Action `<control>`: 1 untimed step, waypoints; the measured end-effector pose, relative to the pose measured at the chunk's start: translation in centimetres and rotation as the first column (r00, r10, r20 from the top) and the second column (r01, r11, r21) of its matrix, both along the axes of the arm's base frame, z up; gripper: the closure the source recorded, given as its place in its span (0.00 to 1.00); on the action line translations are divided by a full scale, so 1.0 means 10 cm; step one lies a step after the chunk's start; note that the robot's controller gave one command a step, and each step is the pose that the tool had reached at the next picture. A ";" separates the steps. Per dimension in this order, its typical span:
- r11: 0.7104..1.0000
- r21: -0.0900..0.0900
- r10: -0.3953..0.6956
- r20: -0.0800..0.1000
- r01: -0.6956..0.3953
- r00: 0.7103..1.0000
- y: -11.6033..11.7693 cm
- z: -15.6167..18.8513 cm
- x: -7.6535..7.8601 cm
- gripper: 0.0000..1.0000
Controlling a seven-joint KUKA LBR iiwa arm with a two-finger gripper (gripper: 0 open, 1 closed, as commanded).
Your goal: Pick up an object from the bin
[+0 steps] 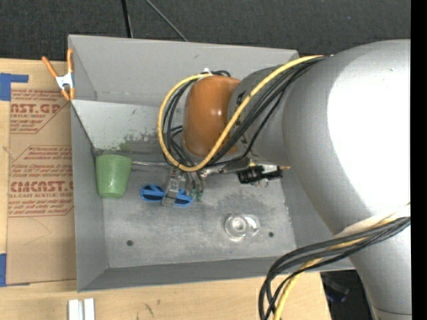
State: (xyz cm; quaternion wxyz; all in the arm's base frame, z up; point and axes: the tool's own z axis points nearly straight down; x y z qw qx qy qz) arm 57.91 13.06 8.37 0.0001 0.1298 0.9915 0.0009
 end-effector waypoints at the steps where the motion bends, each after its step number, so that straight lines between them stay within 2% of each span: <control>1: 1.000 0.002 0.003 0.007 -0.003 1.000 0.24 1.62 -0.24 1.00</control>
Offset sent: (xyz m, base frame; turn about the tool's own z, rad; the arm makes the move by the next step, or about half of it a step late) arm -0.0242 0.0225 0.1570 -0.0003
